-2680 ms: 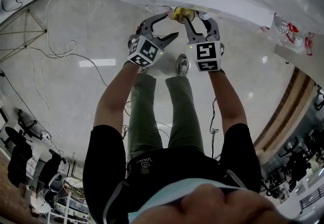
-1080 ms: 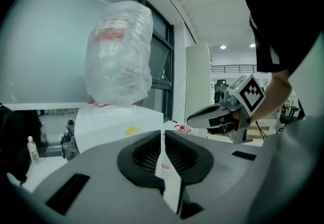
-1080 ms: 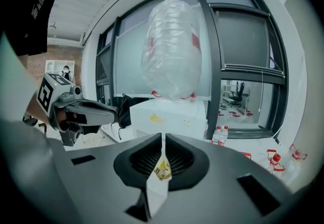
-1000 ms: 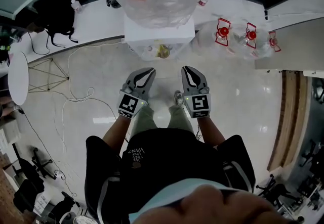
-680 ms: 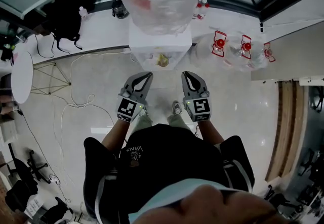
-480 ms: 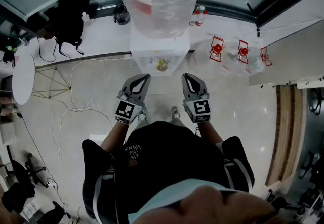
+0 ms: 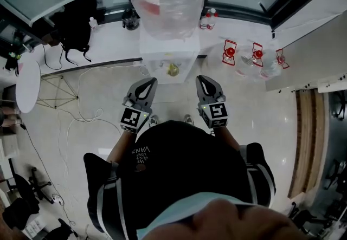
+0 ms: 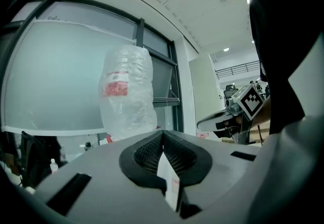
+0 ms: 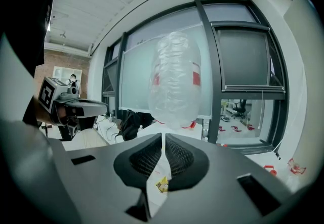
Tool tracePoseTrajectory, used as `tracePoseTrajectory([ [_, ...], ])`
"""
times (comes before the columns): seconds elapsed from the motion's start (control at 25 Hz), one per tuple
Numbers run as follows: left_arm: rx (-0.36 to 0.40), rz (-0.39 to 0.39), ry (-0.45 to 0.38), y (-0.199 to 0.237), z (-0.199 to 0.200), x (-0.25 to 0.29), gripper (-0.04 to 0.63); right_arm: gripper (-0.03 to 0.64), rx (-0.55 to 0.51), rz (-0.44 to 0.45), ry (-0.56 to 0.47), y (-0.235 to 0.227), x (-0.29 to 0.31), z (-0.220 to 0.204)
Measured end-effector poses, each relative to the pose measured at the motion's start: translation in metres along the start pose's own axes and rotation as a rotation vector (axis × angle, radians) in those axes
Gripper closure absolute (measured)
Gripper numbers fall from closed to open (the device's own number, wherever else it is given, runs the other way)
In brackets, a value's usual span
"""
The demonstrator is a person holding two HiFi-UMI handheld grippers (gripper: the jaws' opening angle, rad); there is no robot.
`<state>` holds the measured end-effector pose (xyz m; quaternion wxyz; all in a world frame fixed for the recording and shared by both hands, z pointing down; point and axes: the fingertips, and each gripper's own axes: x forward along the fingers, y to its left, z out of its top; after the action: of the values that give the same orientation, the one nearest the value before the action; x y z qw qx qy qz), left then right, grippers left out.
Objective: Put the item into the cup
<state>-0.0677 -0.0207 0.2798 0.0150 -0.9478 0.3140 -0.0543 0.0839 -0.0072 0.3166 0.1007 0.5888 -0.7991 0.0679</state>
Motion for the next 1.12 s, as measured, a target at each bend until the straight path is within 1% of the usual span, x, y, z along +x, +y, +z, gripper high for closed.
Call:
tracePoseTrajectory([
  [0.4,-0.006,0.022,-0.003,-0.001,0.007,-0.007,0.575,0.565,-0.007,-0.022,0.034,-0.007,-0.013,0.002],
  [0.6,-0.022,0.036,-0.011,0.001,0.015,-0.01,0.575,0.569,0.001,-0.04,0.023,-0.009,-0.016,0.012],
  [0.88,-0.013,0.049,-0.027,0.007,0.02,-0.014,0.575,0.572,0.022,-0.047,0.003,-0.007,-0.012,0.017],
  [1.04,-0.03,0.078,-0.042,0.01,0.021,-0.016,0.575,0.572,0.06,-0.05,0.002,-0.004,-0.012,0.022],
  [1.12,-0.036,0.085,-0.043,0.01,0.02,-0.017,0.575,0.572,0.06,-0.052,0.0,-0.003,-0.012,0.021],
])
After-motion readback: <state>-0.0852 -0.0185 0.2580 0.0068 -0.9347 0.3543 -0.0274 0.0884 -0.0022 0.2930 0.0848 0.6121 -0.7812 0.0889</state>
